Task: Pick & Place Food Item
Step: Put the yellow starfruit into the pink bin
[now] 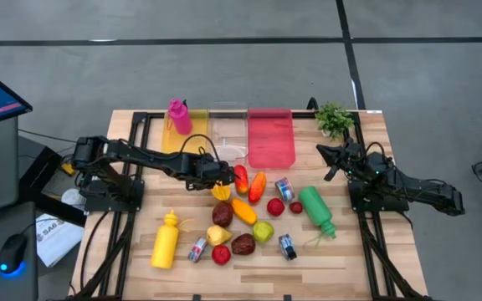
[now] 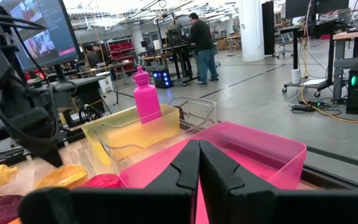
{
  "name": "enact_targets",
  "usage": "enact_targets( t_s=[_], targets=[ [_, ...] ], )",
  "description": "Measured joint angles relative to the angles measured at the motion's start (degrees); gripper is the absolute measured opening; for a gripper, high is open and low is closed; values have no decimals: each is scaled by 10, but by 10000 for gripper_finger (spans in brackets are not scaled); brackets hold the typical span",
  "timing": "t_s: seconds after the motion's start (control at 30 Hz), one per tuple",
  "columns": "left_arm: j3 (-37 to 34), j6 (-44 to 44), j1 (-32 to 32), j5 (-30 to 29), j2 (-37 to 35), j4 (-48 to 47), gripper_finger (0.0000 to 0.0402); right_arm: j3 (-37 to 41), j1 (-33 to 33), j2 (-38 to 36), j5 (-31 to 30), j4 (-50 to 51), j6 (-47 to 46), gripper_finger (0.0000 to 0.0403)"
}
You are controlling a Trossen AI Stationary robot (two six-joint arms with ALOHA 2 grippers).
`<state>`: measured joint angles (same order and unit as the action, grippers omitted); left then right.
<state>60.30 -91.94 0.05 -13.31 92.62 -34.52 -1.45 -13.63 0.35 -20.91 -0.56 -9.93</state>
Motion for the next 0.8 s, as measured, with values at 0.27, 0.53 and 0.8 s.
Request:
enact_targets(
  t_s=[0.27,0.53,0.8],
  targets=[
    [0,0,-5,9,28,20,298,0,0,1,0,0,0,6],
    [0,0,-5,13,28,14,282,0,1,12,0,1,-1,6],
    [0,0,-5,13,28,13,215,0,1,13,0,0,0,6]
  ],
)
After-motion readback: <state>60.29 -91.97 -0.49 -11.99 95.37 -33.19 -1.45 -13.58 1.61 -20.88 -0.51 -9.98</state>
